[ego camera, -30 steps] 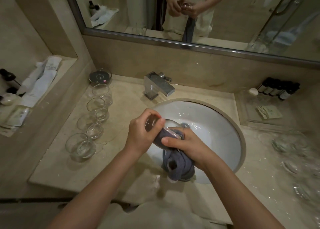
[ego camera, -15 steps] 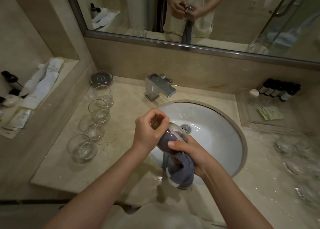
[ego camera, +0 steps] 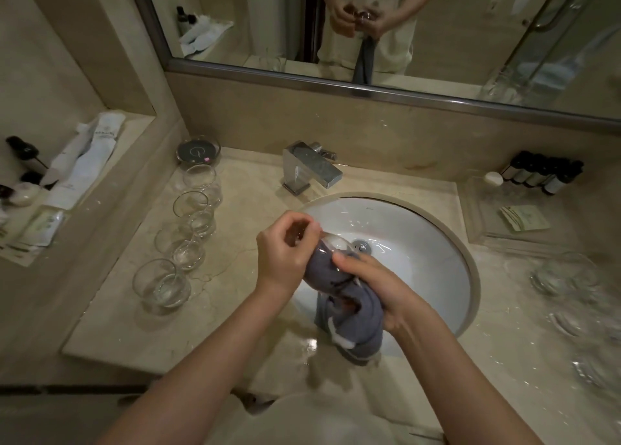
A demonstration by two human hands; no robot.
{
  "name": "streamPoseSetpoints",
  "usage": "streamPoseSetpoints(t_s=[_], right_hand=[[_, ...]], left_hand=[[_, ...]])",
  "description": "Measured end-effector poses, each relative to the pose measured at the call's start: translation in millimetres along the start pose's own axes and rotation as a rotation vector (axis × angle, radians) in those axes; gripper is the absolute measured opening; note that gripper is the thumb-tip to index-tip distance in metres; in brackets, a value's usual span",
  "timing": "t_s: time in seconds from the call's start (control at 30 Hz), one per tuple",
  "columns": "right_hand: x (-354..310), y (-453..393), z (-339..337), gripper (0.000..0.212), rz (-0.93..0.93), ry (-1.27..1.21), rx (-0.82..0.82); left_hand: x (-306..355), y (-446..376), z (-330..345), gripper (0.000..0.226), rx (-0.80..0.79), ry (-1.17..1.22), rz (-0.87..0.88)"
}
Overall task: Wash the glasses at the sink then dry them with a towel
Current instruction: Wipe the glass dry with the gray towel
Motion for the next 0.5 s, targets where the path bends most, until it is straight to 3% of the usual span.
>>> streamPoseSetpoints(t_s=[0.03,0.1,0.13,0.23,0.27,0.3,0.37,0.43,0.5], right_hand=[[2.7,0.6,-1.1,0.041,0.018,-0.046,-0.011],[2.3,0.4,-3.9,0.051,0.008,-0.008,0.006],[-1.0,1.7,-5.1,0.048,-0.023,0.063,0.037],[-23.8,11.2,1.9,0.015,-0.145,0.514,0.128],[-25.5,11.3,6.6,0.021,-0.152,0.680,0.133],[-23.8,10.2,9.0,0.028,-0.152,0.775,0.133],[-20.0,7.2,10.9,0.027,-0.153,0.697,0.115],[-8.6,2.8,6.3,0.049,-0.096,0.292,0.022],[-2.8,4.3,12.9,0.063,-0.048,-0.103,-0.122]], left_hand=[[6.5,1.6,2.3,0.014,-0.055,-0.040,0.100],[0.5,-2.2,7.3,0.018,-0.159,-0.084,0.087],[-11.8,-5.9,8.8,0.023,-0.213,-0.068,-0.027],[-59.0,9.6,20.8,0.043,-0.323,0.223,-0.721],[-62.2,15.2,20.9,0.042,-0.320,0.241,-0.833],[-61.9,12.9,15.9,0.038,-0.298,0.168,-0.838],[-47.8,0.3,1.8,0.031,-0.197,-0.048,-0.645],[-14.8,-3.0,-6.8,0.033,-0.093,-0.201,-0.288],[24.0,7.5,-4.8,0.034,-0.085,-0.266,0.118]])
Point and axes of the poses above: each hand's wrist, its own y-axis away from the middle knuckle, its own z-axis out of the palm, x = y × z, the point moved 10 cm from there along -y, towards the middle knuckle, and after that the axes turned 15 degrees about -x, right-handed, at the moved point
